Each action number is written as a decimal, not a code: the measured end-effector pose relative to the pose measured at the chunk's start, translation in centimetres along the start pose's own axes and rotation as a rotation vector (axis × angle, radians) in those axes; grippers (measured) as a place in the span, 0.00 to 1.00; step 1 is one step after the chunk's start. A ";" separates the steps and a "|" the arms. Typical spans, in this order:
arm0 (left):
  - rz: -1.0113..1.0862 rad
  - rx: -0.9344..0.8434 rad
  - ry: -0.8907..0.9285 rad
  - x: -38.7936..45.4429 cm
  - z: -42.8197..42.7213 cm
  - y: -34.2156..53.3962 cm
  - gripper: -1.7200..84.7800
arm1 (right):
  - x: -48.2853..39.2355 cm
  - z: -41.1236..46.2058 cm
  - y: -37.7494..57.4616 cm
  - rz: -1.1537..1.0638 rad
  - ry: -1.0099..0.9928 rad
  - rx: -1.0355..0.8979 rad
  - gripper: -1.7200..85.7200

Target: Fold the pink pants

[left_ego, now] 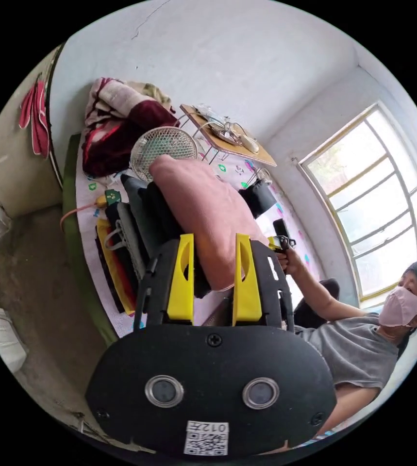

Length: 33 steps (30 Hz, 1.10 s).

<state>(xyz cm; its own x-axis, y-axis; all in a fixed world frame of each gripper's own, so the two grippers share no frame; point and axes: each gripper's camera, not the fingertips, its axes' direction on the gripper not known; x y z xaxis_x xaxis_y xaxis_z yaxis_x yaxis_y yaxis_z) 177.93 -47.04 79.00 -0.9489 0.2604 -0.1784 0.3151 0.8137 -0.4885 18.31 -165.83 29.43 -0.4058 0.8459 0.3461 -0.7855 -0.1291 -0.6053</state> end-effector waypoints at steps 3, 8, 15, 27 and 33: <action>0.125 0.005 -0.175 5.4 0.0 0.4 0.12 | -0.5 0.7 -0.7 0.004 -0.013 0.010 0.14; 0.263 -0.134 -0.159 9.6 3.4 1.1 0.04 | -2.0 2.8 -2.7 -0.010 -0.014 0.020 0.10; 0.221 -0.172 -0.138 8.5 4.7 2.9 0.02 | -5.0 7.4 -6.0 -0.078 0.102 0.008 0.09; 0.242 -0.186 -0.134 12.0 6.2 4.3 0.02 | -9.1 14.1 -11.6 -0.019 0.035 0.186 0.14; 0.239 -0.173 -0.120 13.3 6.8 5.4 0.02 | -12.9 22.3 -17.8 -0.036 0.037 0.103 0.11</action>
<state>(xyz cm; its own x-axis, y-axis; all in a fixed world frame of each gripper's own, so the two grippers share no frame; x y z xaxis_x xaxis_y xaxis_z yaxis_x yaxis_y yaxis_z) 167.11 -42.70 68.14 -0.8365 0.3997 -0.3749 0.5110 0.8160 -0.2703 27.09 -185.95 51.69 -0.3606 0.8692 0.3383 -0.8439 -0.1496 -0.5152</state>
